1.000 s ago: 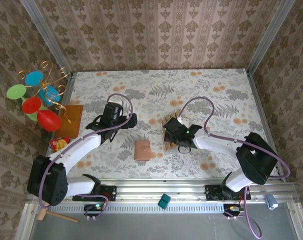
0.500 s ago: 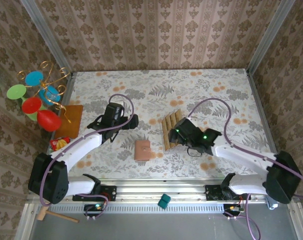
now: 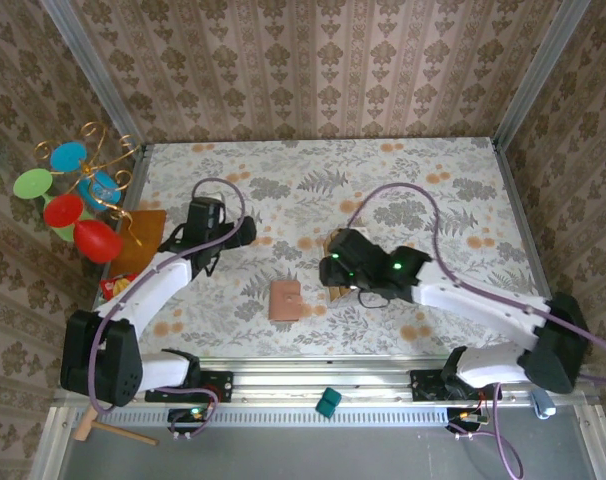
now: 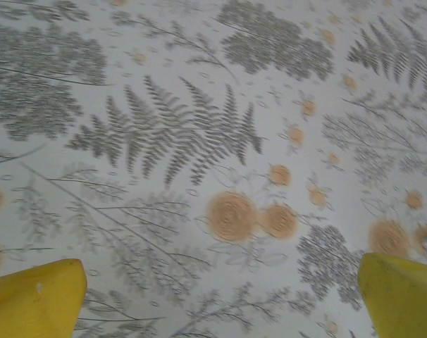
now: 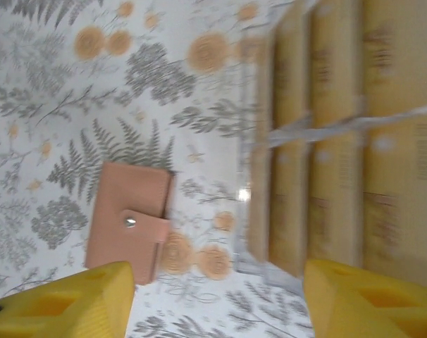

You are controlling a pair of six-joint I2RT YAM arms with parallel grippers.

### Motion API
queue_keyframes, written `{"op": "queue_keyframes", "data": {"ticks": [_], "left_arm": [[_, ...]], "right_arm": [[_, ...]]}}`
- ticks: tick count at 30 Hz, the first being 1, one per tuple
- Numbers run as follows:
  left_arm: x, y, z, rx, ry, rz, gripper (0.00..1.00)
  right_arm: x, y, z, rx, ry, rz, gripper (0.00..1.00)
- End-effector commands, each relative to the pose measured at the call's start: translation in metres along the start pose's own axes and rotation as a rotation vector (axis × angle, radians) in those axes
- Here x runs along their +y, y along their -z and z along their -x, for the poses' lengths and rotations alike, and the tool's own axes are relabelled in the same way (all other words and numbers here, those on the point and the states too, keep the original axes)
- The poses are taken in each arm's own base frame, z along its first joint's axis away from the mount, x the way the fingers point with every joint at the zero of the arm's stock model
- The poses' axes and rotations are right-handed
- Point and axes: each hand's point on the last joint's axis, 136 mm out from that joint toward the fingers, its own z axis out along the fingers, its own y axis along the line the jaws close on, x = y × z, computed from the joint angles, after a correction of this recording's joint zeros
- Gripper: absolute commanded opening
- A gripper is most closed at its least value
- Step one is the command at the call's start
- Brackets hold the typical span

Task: Put the credit cards into the card holder
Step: Move the storage box to the center of the table.

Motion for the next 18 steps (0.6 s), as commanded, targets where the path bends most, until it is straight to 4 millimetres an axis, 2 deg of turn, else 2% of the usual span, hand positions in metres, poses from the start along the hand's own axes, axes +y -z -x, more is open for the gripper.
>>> {"op": "queue_keyframes", "data": {"ticks": [1, 4, 9, 14, 18], "left_arm": [[0.005, 0.014, 0.017, -0.023, 0.038, -0.013, 1.0], [0.012, 0.021, 0.024, -0.042, 0.05, -0.011, 1.0], [0.015, 0.028, 0.025, -0.053, 0.062, -0.018, 1.0], [0.014, 0.031, 0.024, -0.056, 0.073, -0.028, 1.0], [0.012, 0.033, 0.025, -0.061, 0.076, -0.037, 1.0]], "right_arm": [[0.028, -0.033, -0.009, 0.07, 0.056, 0.006, 0.58], [0.041, -0.063, -0.013, 0.096, 0.085, -0.04, 0.51], [0.039, -0.109, -0.021, 0.124, 0.063, -0.127, 0.39], [0.024, -0.14, -0.032, 0.156, 0.03, -0.185, 0.32], [0.004, -0.152, -0.037, 0.17, -0.003, -0.213, 0.3]]}}
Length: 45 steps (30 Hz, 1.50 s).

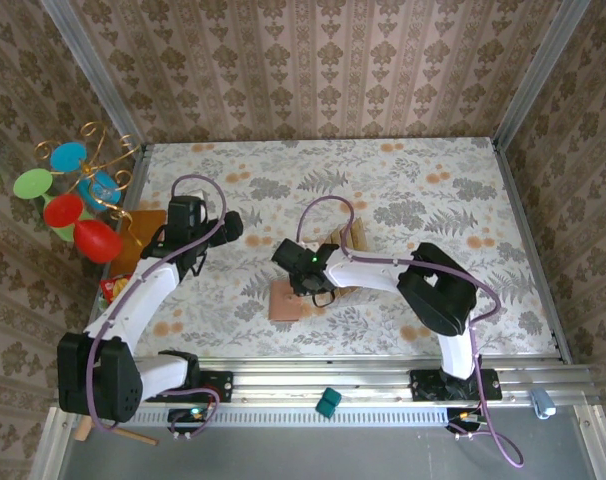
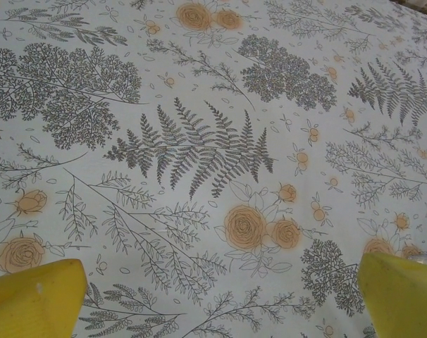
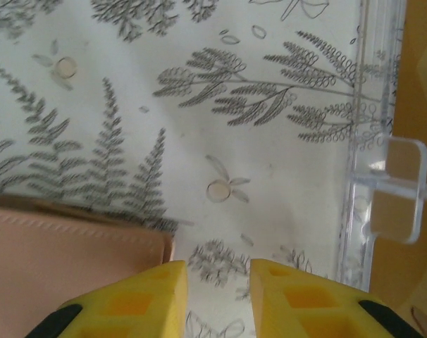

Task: Put the credit cards into the card holder
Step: Move the storage box to the center of the table.

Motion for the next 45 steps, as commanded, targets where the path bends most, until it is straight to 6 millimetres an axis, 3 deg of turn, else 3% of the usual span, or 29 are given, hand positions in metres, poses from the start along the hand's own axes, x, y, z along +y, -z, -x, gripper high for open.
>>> {"op": "queue_keyframes", "data": {"ticks": [1, 18, 29, 32, 38, 45], "left_arm": [[-0.004, 0.009, 0.008, -0.019, 0.018, -0.023, 1.0], [-0.007, 0.008, 0.005, -0.01, 0.023, -0.038, 1.0], [-0.009, 0.003, -0.007, 0.017, 0.017, -0.038, 1.0], [-0.013, 0.004, -0.01, 0.028, 0.014, -0.05, 1.0], [-0.019, 0.003, -0.034, 0.092, 0.015, -0.083, 1.0], [-0.03, 0.01, -0.081, 0.201, 0.052, -0.165, 1.0]], "right_arm": [[-0.016, -0.01, 0.005, -0.019, -0.06, -0.03, 0.29], [-0.109, -0.012, -0.003, -0.014, -0.157, -0.137, 0.29], [-0.135, -0.015, 0.03, -0.03, -0.212, -0.139, 0.3], [-0.127, -0.009, 0.037, -0.026, -0.184, -0.1, 0.31], [-0.081, 0.028, 0.047, -0.035, -0.102, 0.085, 0.39], [-0.024, 0.047, 0.026, -0.001, -0.042, 0.258, 0.68]]}}
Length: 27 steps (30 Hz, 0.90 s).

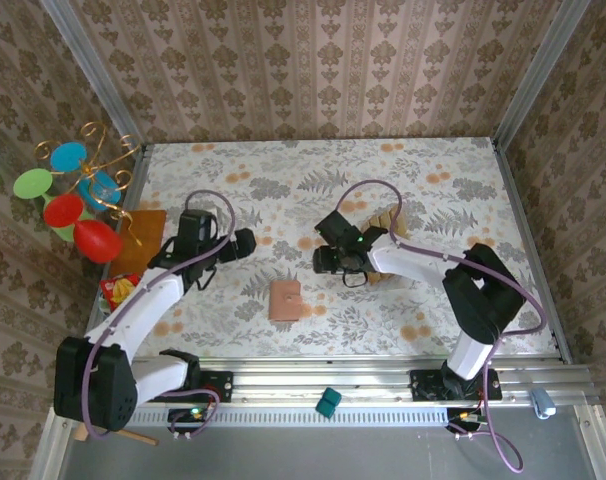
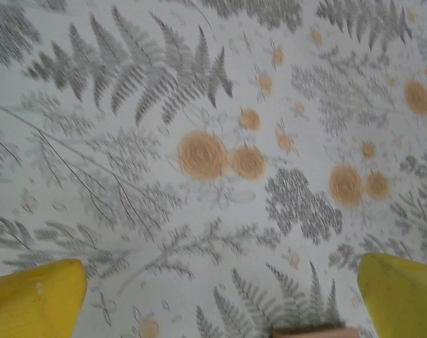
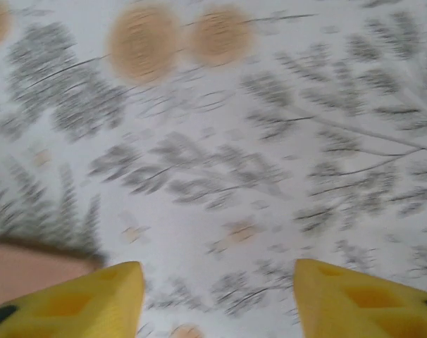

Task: Put the credit cards into the card holder
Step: Move the storage box to the center of the table, then pick up the card holder from the bottom-center of the table.

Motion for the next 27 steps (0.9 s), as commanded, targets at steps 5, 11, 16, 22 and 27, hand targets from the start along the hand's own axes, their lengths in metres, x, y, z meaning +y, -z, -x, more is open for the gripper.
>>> {"op": "queue_keyframes", "data": {"ticks": [5, 11, 16, 22, 27], "left_arm": [[-0.017, 0.006, -0.046, 0.095, 0.086, -0.104, 1.0], [-0.039, -0.001, -0.07, 0.115, 0.157, -0.206, 1.0], [-0.051, -0.005, -0.082, 0.117, 0.194, -0.258, 1.0], [-0.055, -0.008, -0.084, 0.1, 0.207, -0.27, 1.0], [-0.053, -0.011, -0.089, 0.097, 0.209, -0.263, 1.0]], "right_arm": [[0.051, 0.003, -0.038, 0.092, -0.009, 0.19, 0.73], [0.048, -0.008, -0.059, 0.103, -0.118, 0.261, 0.66], [0.047, -0.01, -0.07, 0.113, -0.149, 0.305, 0.6], [0.057, -0.018, -0.077, 0.141, -0.192, 0.378, 0.55], [0.071, -0.026, -0.078, 0.163, -0.217, 0.44, 0.54]]}}
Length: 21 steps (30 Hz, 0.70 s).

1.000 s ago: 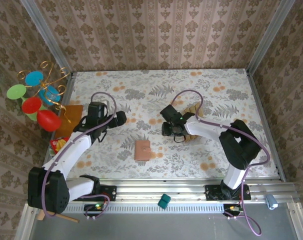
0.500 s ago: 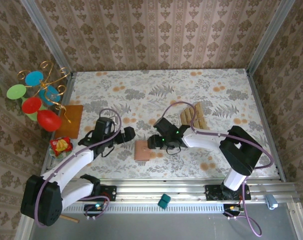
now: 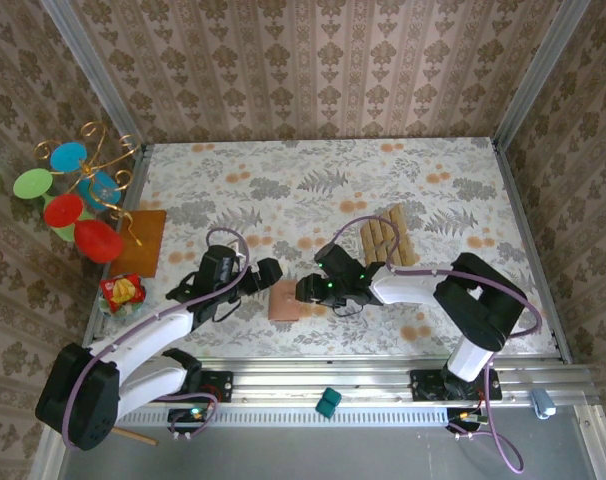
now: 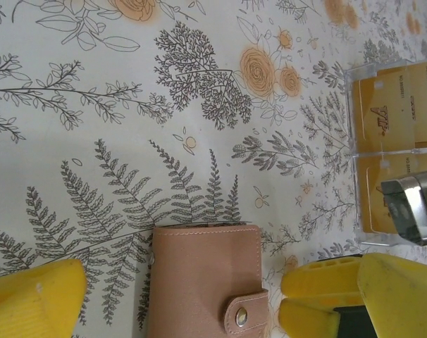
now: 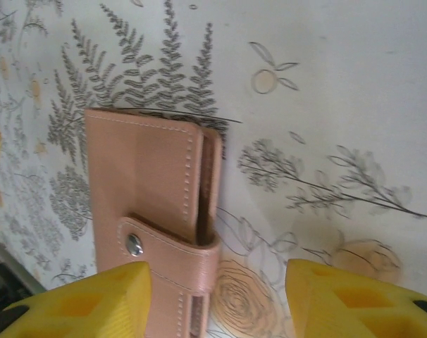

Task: Put the credit cards into the card holder
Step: Pick up the card holder from the bottom-center of the table.

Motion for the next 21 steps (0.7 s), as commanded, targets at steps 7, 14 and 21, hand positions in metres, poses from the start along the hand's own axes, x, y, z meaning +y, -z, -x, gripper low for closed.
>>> {"op": "queue_keyframes", "data": {"ticks": [7, 14, 21], "left_arm": [[0.003, -0.002, -0.003, -0.013, 0.017, 0.002, 1.0], [0.004, -0.004, -0.003, -0.01, 0.01, 0.009, 1.0], [0.003, -0.006, -0.003, -0.007, 0.004, 0.012, 1.0]], "right_arm": [[0.016, -0.024, -0.009, 0.055, -0.052, 0.097, 0.51], [0.016, -0.027, -0.008, 0.055, -0.069, 0.105, 0.42], [0.018, -0.029, -0.006, 0.055, -0.096, 0.136, 0.19]]}}
